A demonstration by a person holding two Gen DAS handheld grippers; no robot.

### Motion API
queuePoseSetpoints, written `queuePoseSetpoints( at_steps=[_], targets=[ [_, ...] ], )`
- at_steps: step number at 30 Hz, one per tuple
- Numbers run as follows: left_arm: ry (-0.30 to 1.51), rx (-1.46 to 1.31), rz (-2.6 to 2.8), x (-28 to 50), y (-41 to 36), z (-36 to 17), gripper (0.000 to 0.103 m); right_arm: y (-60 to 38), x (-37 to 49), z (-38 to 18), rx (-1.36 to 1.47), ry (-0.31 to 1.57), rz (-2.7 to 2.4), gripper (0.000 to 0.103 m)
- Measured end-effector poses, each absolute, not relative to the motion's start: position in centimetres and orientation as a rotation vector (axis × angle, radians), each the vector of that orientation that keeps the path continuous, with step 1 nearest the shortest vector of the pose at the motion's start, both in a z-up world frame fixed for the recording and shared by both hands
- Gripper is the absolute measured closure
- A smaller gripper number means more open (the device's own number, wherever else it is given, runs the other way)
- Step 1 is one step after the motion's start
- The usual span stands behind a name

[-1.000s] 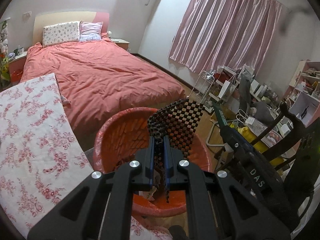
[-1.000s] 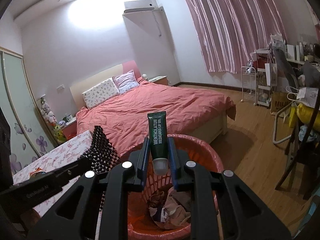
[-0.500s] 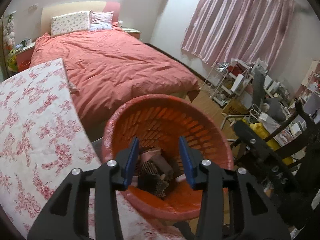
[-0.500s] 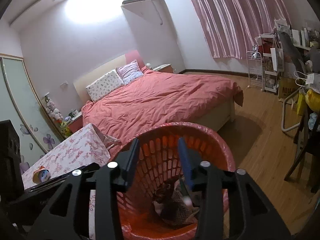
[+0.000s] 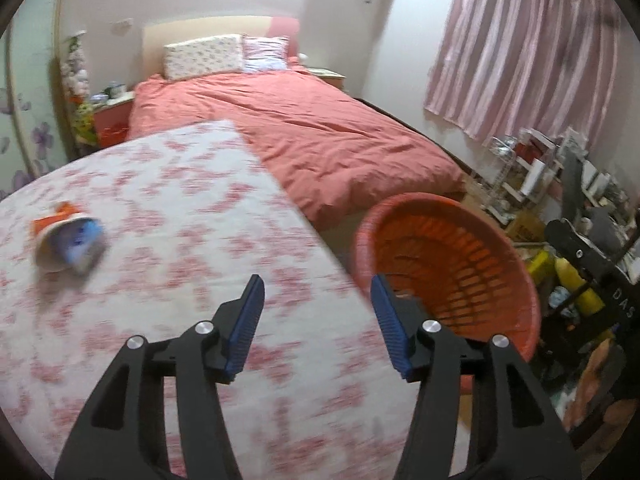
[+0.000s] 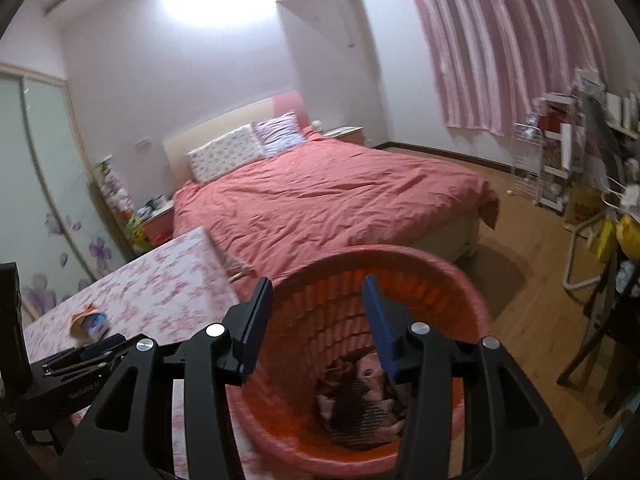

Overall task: Collect trash
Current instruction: 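Move the right gripper back toward the tissue pack and orange cup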

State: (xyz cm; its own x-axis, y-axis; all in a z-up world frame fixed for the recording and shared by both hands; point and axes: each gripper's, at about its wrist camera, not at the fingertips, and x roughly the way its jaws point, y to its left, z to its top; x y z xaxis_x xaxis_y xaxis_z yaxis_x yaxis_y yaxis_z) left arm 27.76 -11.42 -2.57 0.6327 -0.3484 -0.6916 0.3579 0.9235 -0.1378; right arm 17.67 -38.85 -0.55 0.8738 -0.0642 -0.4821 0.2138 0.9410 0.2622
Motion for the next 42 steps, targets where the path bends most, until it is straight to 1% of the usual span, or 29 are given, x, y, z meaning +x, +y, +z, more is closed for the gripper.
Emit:
queuePoseSetpoints(
  at_steps=[3,6,10,12,16,22,27,29,39,40,42],
  targets=[
    [0.771,0.016,-0.330,27.4,-8.2,-2.1,0.042,-36.1,18.8,-0.4,0.275,0.515,-0.083,0.056],
    [0.766,-0.010,-0.265,27.4,-4.3,-1.9,0.040,-33.1,19.8,-0.3,0.234,0.539,-0.011,0.056],
    [0.763,-0.043,-0.165,27.6,1.3,-1.8,0.039,-27.9,22.1,-0.4,0.179,0.576,0.108,0.055],
    [0.764,-0.059,-0.119,27.7,3.8,-1.7,0.039,-26.0,23.0,-0.6,0.167,0.590,0.146,0.051],
    [0.760,-0.099,-0.036,27.8,8.9,-1.7,0.039,-21.8,25.6,-1.4,0.152,0.638,0.233,0.049],
    [0.767,-0.155,0.033,28.0,14.3,-2.2,0.037,-15.6,29.3,-3.2,0.106,0.731,0.334,0.048],
    [0.783,-0.198,0.052,28.2,16.5,-3.1,0.037,-11.9,31.5,-4.5,0.033,0.777,0.381,0.036],
    [0.788,-0.209,0.052,28.3,16.9,-3.4,0.037,-11.0,32.0,-4.9,-0.002,0.781,0.383,0.034],
    [0.804,-0.237,0.040,28.7,17.6,-4.2,0.037,-8.9,35.2,-6.2,-0.009,0.854,0.451,0.034],
    [0.805,-0.238,0.038,28.7,17.6,-4.2,0.037,-8.9,35.2,-6.3,-0.008,0.859,0.460,0.035],
    [0.807,-0.239,0.035,28.8,17.7,-4.3,0.037,-8.8,34.5,-6.3,-0.017,0.869,0.489,0.042]
  ],
)
